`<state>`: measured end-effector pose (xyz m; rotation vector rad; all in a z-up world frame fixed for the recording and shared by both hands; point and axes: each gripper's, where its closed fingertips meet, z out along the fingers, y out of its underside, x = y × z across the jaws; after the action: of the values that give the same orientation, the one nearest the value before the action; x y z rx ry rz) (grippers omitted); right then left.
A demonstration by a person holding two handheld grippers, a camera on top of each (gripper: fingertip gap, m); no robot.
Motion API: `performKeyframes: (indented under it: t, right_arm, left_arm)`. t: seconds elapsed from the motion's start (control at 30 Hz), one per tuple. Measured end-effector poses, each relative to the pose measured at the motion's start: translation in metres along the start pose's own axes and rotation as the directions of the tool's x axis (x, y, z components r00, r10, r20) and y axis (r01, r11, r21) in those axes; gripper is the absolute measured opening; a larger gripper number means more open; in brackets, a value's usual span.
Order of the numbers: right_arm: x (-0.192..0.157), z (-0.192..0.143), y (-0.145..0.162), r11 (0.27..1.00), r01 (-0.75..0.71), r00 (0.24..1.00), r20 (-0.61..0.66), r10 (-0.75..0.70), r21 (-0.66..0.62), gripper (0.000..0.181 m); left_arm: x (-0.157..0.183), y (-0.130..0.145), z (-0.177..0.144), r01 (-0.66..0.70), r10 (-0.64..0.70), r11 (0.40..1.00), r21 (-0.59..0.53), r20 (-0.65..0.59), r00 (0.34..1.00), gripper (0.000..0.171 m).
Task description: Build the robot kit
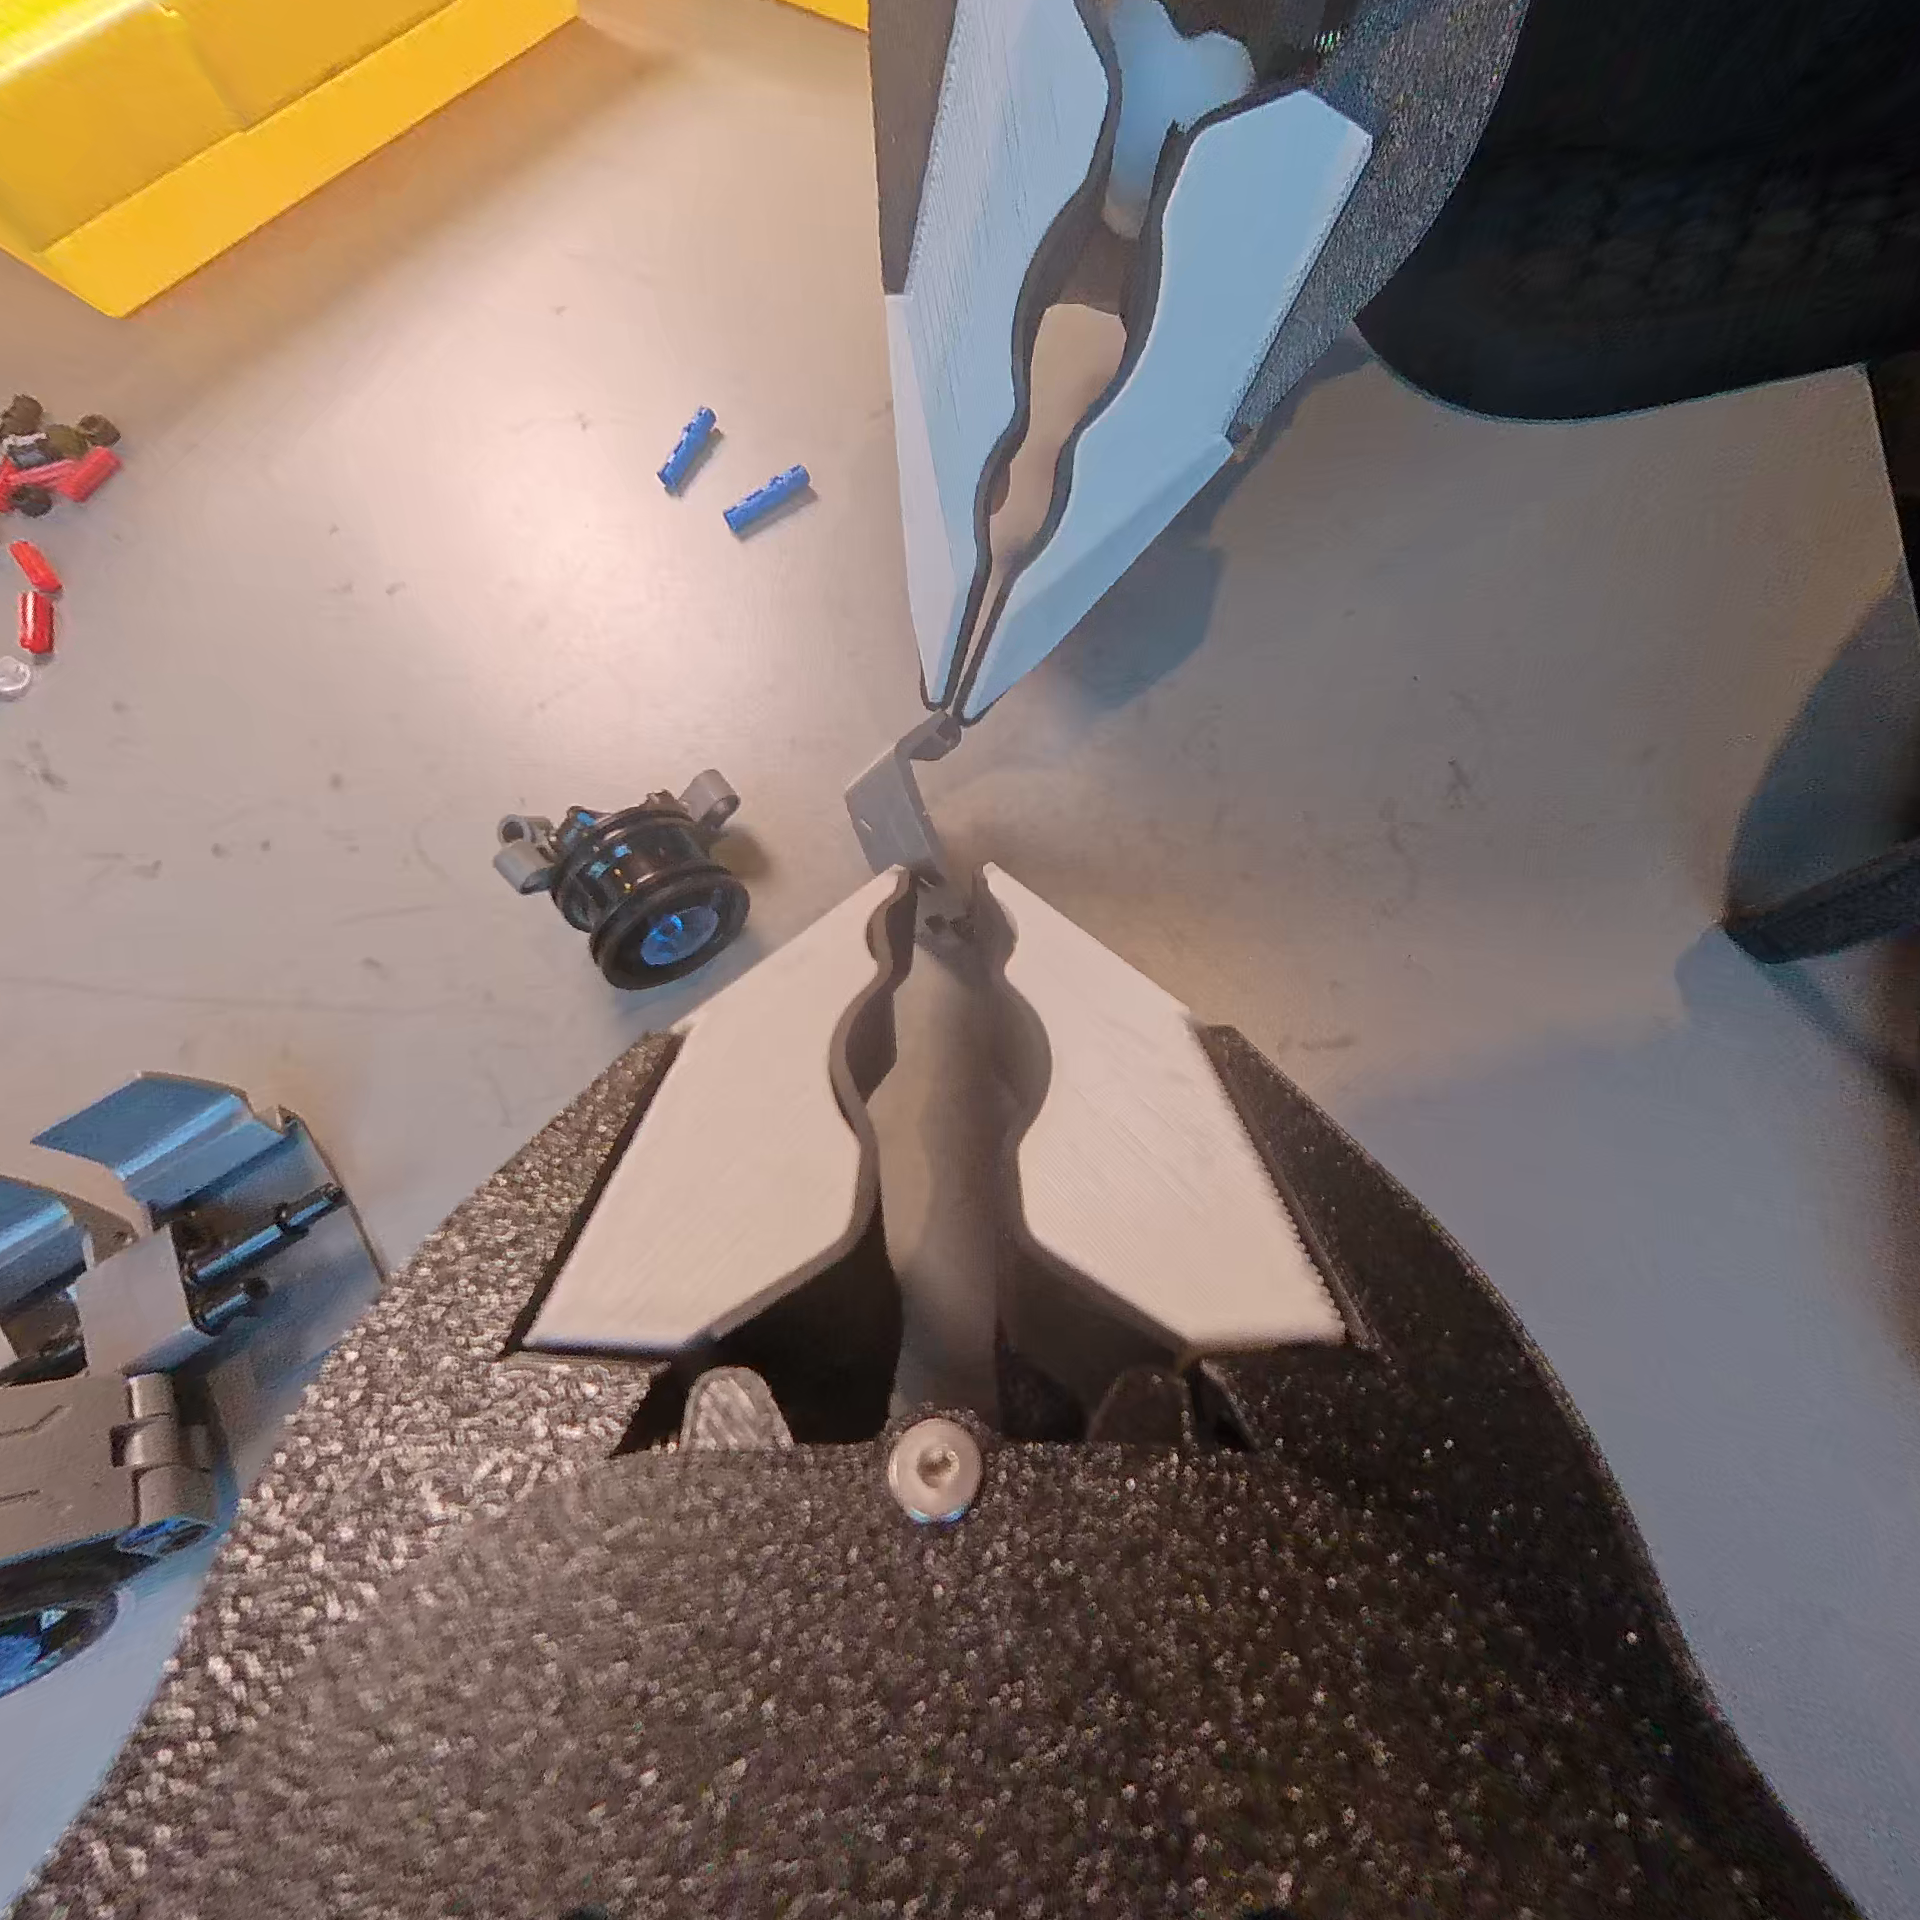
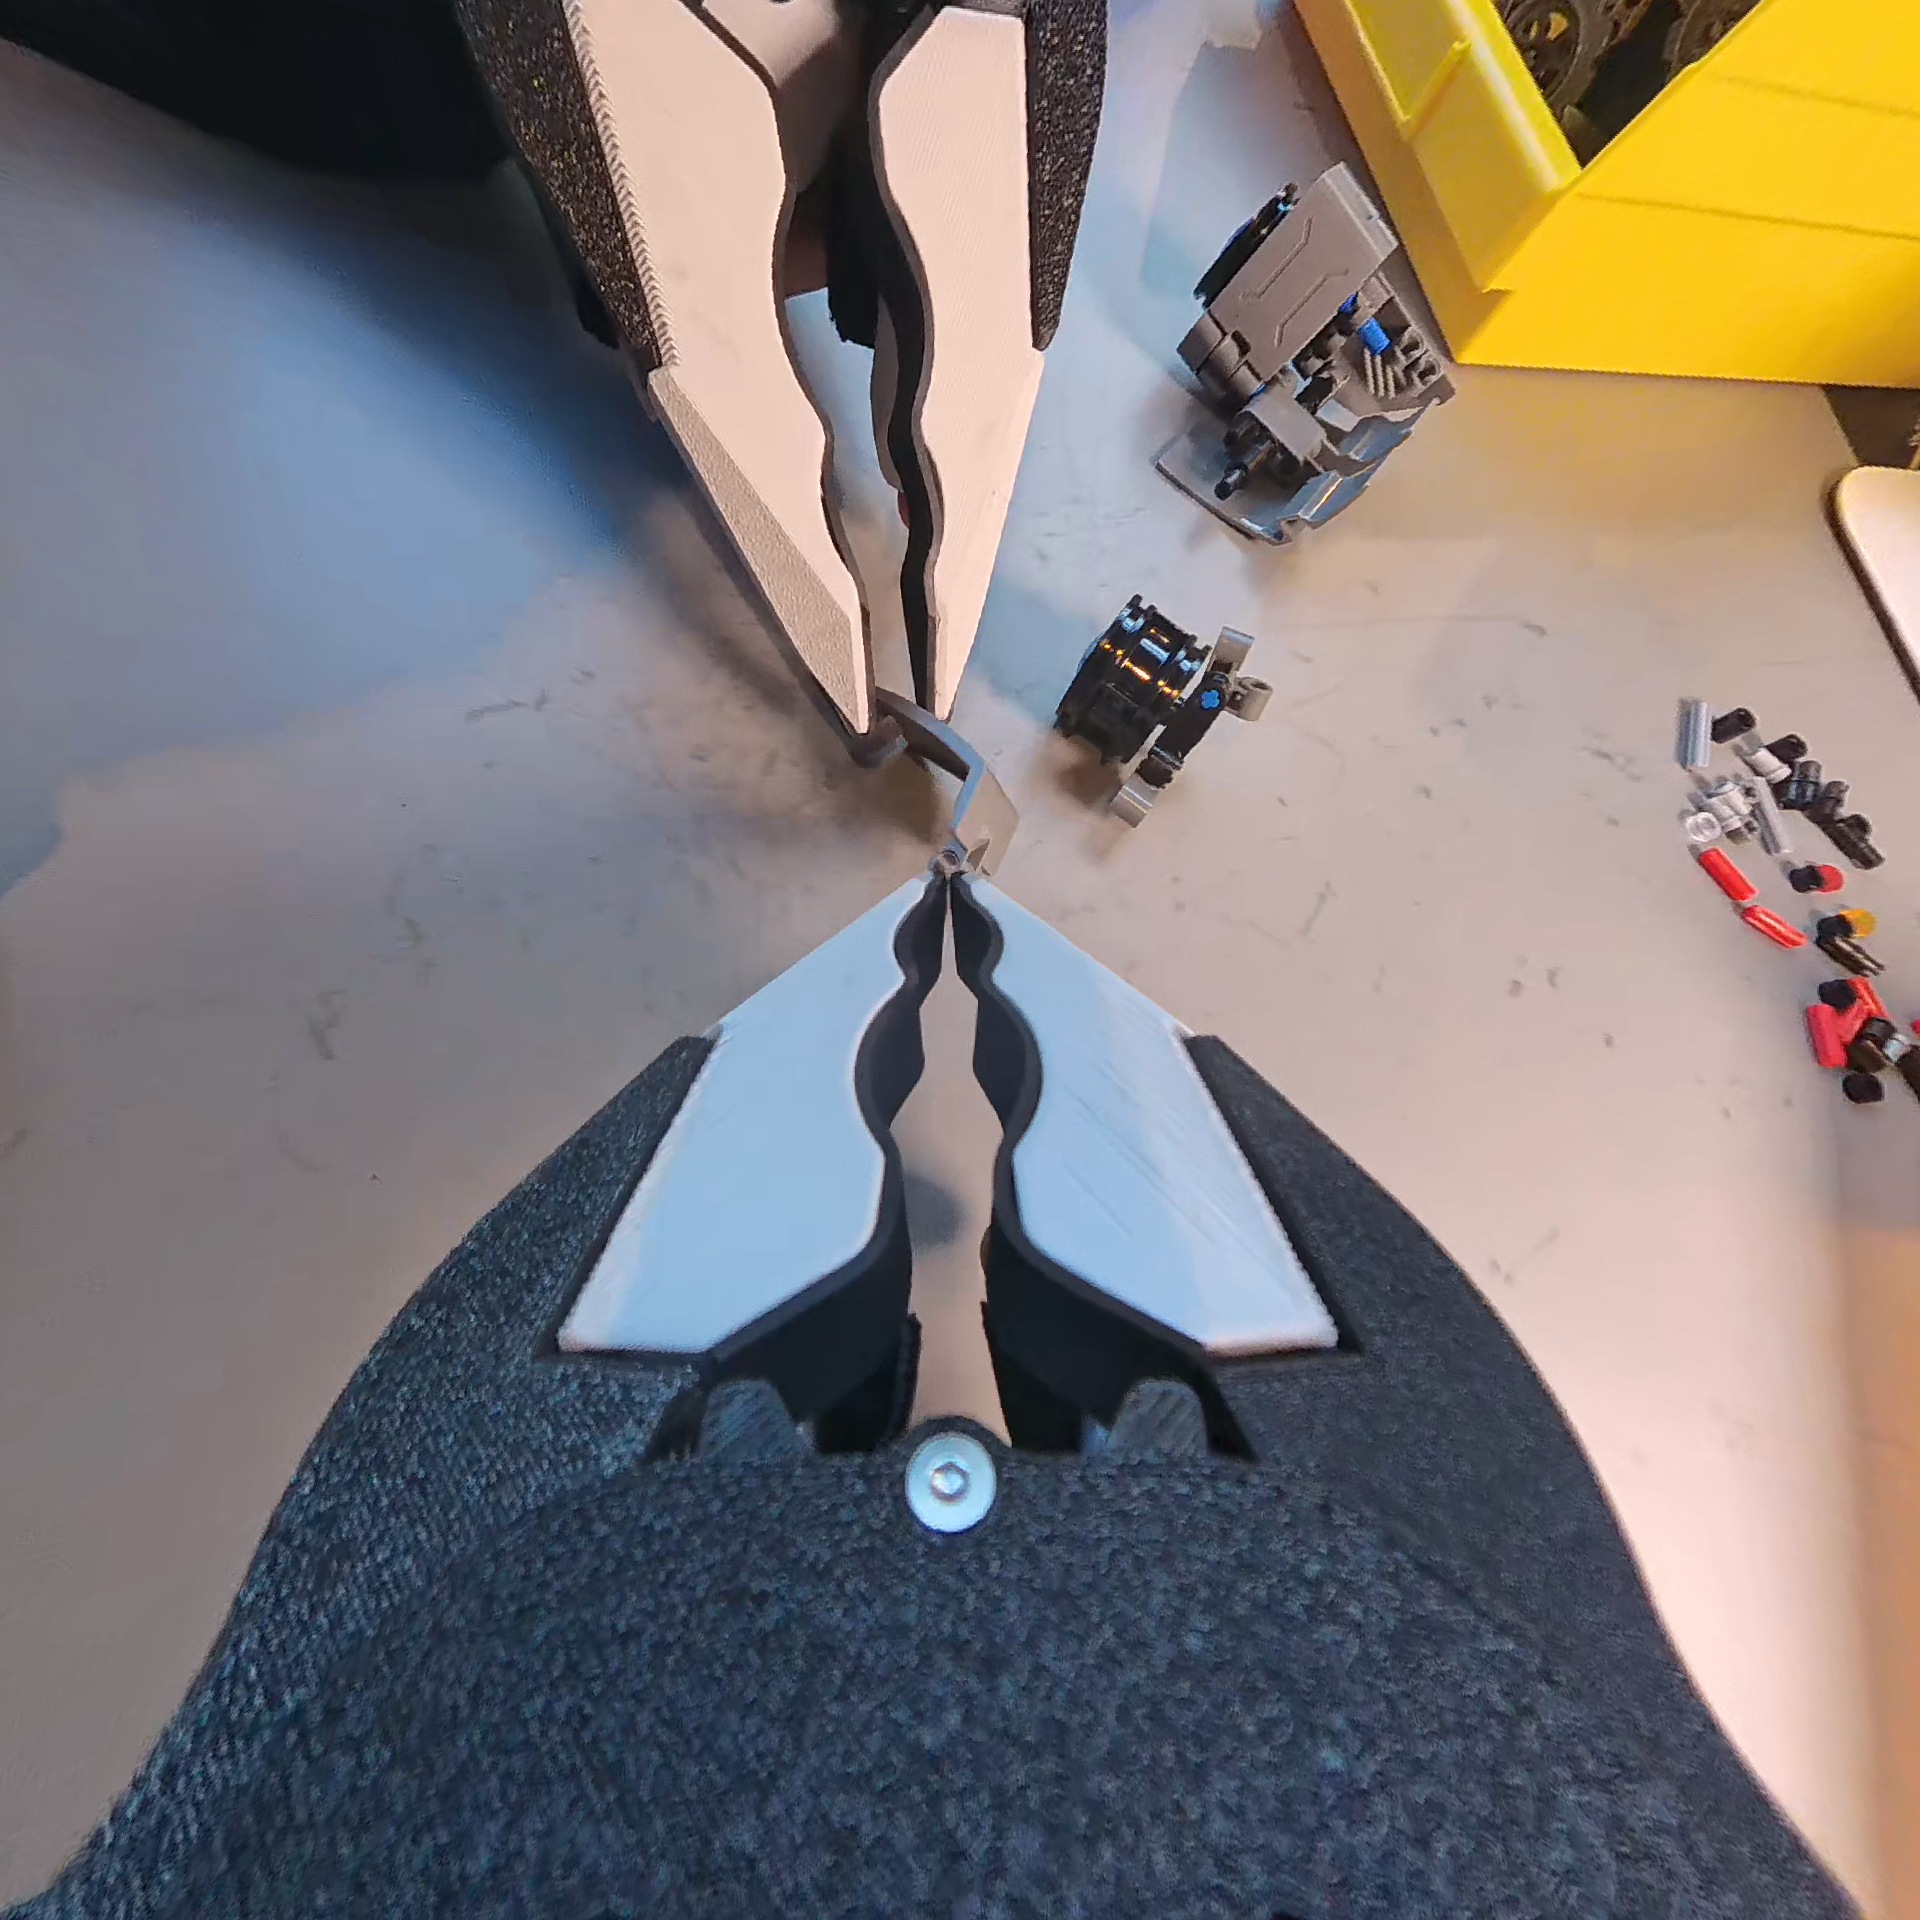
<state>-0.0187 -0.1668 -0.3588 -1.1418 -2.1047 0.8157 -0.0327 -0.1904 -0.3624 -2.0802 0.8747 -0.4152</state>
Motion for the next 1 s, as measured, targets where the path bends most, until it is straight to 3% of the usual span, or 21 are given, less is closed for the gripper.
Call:
performKeyframes:
  t: [0.33, 0.67, 0.87, 1.0]
  right_arm:
    - [-0.003, 0.003, 0.002, 1.0, -0.001, 1.0, 0.017, 0.001, -0.011, 0.005]
    - [-0.005, 0.009, 0.004, 0.999, 0.015, 1.0, 0.009, -0.015, -0.031, 0.016]
    - [-0.003, 0.007, 0.001, 1.0, 0.015, 1.0, -0.006, -0.015, -0.011, 0.015]
    - [0.0, 0.004, -0.004, 0.999, 0.028, 0.999, -0.029, -0.028, 0.017, 0.005]
  left_arm:
    - [-0.001, 0.001, 0.001, 0.008, -0.008, 1.0, -0.01, 0.007, 1.0, 0.008]
    - [-0.007, -0.001, -0.001, 0.099, -0.099, 0.995, 0.01, 0.004, 0.995, 0.004]
    - [-0.009, -0.014, -0.008, 0.183, -0.18, 0.979, 0.092, -0.034, 0.983, 0.002]
    - [-0.01, -0.018, -0.011, 0.218, -0.212, 0.968, 0.124, -0.058, 0.975, 0.002]
